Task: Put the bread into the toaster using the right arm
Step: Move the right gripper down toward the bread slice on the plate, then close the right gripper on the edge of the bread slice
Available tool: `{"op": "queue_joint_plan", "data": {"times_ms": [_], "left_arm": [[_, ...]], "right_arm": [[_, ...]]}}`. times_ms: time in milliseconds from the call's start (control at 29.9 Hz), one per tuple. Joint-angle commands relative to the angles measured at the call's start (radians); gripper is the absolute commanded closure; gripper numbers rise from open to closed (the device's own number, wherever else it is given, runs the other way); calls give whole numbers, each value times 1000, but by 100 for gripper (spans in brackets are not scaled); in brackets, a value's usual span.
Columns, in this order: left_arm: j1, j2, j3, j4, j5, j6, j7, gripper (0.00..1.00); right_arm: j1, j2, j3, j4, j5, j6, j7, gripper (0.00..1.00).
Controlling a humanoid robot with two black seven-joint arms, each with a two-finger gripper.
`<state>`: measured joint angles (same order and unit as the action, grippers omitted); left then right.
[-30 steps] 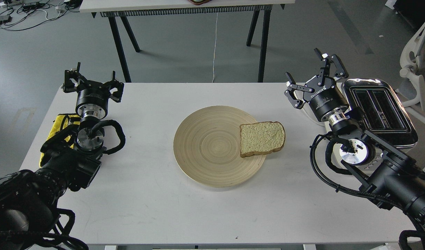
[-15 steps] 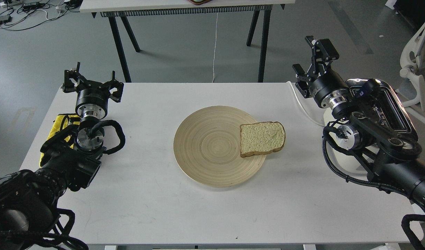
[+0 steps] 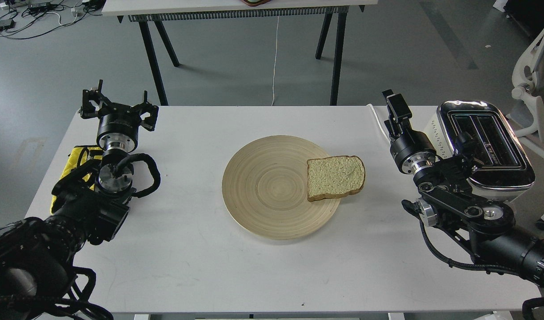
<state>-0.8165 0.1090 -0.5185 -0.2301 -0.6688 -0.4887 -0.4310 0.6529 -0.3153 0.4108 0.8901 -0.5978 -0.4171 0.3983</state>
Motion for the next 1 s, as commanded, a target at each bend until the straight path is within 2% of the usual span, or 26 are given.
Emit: {"op": "queue_joint_plan", "data": {"times_ms": [0,134,402,837,904,971], "left_arm": [[-1,0,0,0,0,0,0,0],[0,0,0,0,0,0,0,0],[0,0,0,0,0,0,0,0],[0,0,0,0,0,0,0,0],[-1,0,0,0,0,0,0,0],[0,0,0,0,0,0,0,0]], "right_arm": [[-45,1,-3,-7,0,-11,-1,3],[-90,8,-6,-13,-2,-14,1,3],[-99,117,-101,-112,-2,-28,4,3],[-99,202,-170,-109,-2,-72,11,5],[-99,202,-171,-108,-2,-72,11,12],[-101,202,-171,-108,-2,-72,11,27]]}}
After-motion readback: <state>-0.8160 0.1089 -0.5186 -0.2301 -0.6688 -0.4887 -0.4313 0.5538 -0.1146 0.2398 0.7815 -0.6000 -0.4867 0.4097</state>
